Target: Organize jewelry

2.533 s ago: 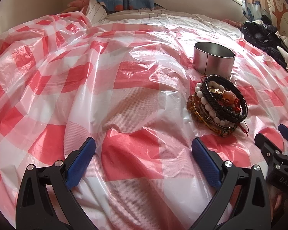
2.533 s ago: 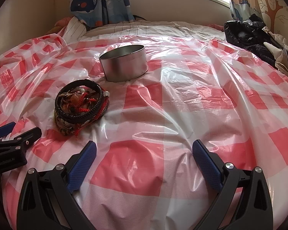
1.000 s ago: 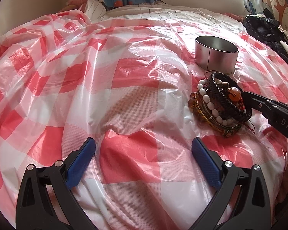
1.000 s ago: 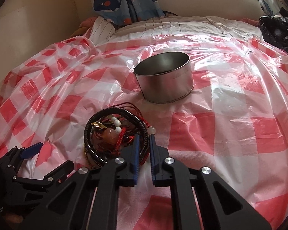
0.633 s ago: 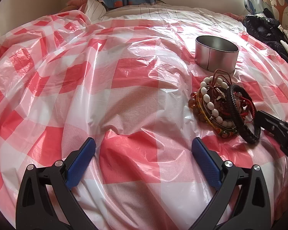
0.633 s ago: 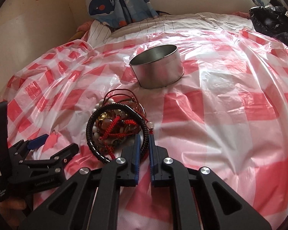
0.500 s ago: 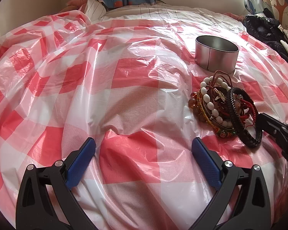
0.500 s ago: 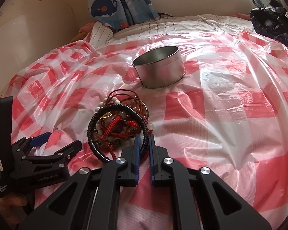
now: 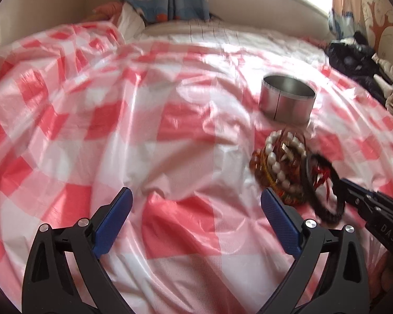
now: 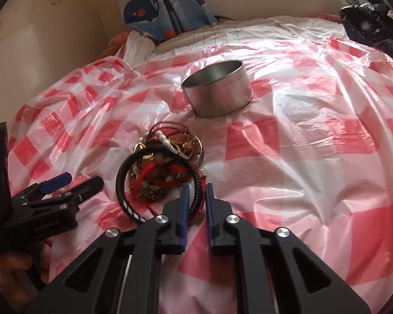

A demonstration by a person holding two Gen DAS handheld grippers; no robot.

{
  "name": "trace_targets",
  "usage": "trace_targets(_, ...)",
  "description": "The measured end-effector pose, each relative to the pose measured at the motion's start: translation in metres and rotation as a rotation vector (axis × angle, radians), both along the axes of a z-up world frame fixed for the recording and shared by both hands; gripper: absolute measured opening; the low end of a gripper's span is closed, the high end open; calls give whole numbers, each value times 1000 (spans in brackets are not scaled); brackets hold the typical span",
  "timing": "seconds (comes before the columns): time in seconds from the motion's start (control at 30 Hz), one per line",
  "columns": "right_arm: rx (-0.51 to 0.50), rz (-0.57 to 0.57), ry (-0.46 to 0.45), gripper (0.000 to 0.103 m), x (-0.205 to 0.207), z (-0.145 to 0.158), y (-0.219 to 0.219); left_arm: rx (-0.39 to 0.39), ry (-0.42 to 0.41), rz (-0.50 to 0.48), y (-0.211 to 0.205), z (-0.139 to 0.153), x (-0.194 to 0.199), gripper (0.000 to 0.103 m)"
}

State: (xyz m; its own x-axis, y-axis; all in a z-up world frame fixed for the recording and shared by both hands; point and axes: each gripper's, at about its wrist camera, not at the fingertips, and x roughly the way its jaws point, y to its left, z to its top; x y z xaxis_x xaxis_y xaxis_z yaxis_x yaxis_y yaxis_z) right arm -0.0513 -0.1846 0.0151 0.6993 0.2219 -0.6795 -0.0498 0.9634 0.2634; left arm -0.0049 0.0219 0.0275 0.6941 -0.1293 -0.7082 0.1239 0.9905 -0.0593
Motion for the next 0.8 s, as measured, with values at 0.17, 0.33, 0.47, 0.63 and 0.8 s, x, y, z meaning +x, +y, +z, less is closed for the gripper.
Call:
trace_targets(0.17, -34, -70, -55, 10, -11, 18, -14, 7, -50, -88, -12, 17, 6, 94)
trace_targets(0.33, -21, -142, -31, 10, -6, 13, -34, 75, -83, -263, -51, 34, 24, 94)
trace_targets(0.47, 13, -191, -30, 10, -5, 10, -48, 183, -87, -400, -82, 35, 43, 89)
trace_targets(0.63, 16, -210, 17, 43, 1, 1, -51, 240, -25, -542, -104, 13, 57, 67)
trace_targets(0.8, -71, -157, 42, 43, 8, -4, -34, 162, 15, -590, -104, 7, 55, 2)
